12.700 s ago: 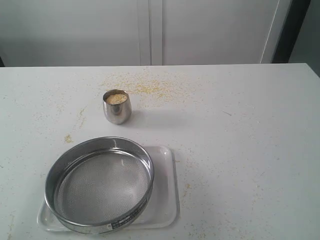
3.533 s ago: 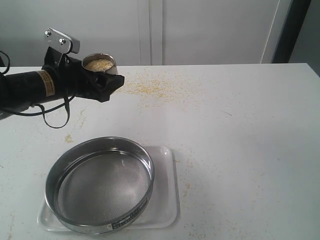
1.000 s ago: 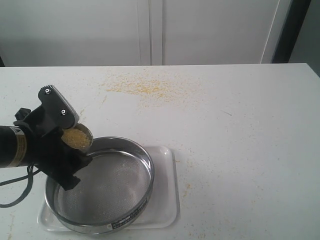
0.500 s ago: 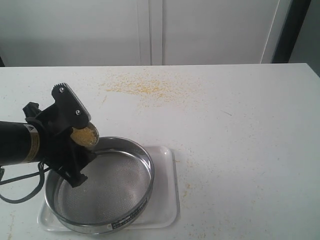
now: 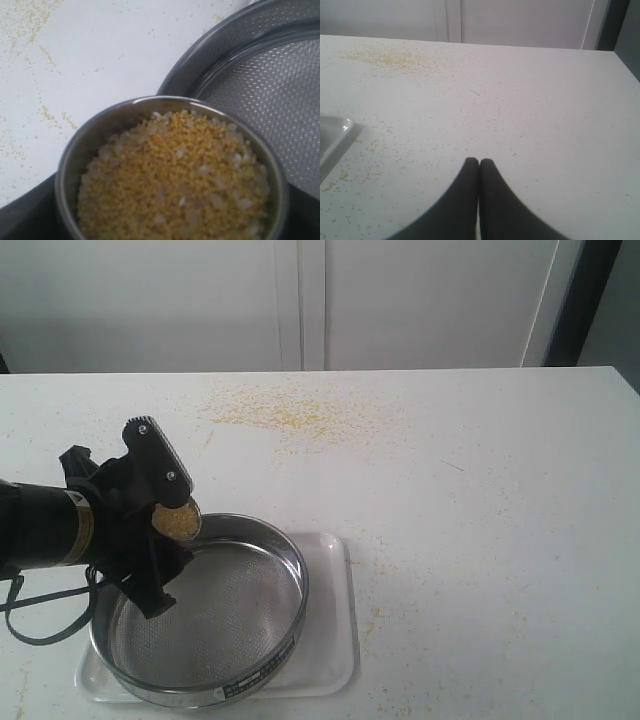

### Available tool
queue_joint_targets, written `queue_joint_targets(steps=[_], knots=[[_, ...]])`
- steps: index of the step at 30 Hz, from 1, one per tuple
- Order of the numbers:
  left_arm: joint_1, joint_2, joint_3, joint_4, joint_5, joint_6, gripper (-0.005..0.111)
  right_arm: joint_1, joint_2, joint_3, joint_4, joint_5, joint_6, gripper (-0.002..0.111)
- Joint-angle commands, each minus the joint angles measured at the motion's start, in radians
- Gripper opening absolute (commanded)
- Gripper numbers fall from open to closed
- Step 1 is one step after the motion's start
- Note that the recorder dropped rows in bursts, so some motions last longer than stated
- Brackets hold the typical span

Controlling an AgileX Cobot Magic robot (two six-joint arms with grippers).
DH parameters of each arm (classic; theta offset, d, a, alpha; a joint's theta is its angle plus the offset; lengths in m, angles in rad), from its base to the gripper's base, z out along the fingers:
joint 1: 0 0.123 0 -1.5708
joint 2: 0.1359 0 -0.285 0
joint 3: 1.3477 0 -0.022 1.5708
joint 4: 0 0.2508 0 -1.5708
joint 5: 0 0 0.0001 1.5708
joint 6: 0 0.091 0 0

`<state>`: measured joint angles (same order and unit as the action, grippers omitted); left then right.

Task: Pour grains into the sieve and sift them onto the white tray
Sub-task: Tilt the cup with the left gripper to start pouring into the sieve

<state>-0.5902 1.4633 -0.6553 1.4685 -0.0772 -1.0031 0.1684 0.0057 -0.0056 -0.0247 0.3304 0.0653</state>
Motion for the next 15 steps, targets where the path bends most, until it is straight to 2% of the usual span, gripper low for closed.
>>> queue_joint_targets(steps=[1, 15], knots=[[-0.004, -0.007, -0.011, 0.014, 0.02, 0.035, 0.0, -0.008, -0.006, 0.006, -0.002, -0.01, 0.0, 0.0], [-0.004, -0.007, -0.011, 0.125, 0.02, 0.06, 0.0, -0.008, -0.006, 0.006, -0.002, -0.01, 0.0, 0.0]])
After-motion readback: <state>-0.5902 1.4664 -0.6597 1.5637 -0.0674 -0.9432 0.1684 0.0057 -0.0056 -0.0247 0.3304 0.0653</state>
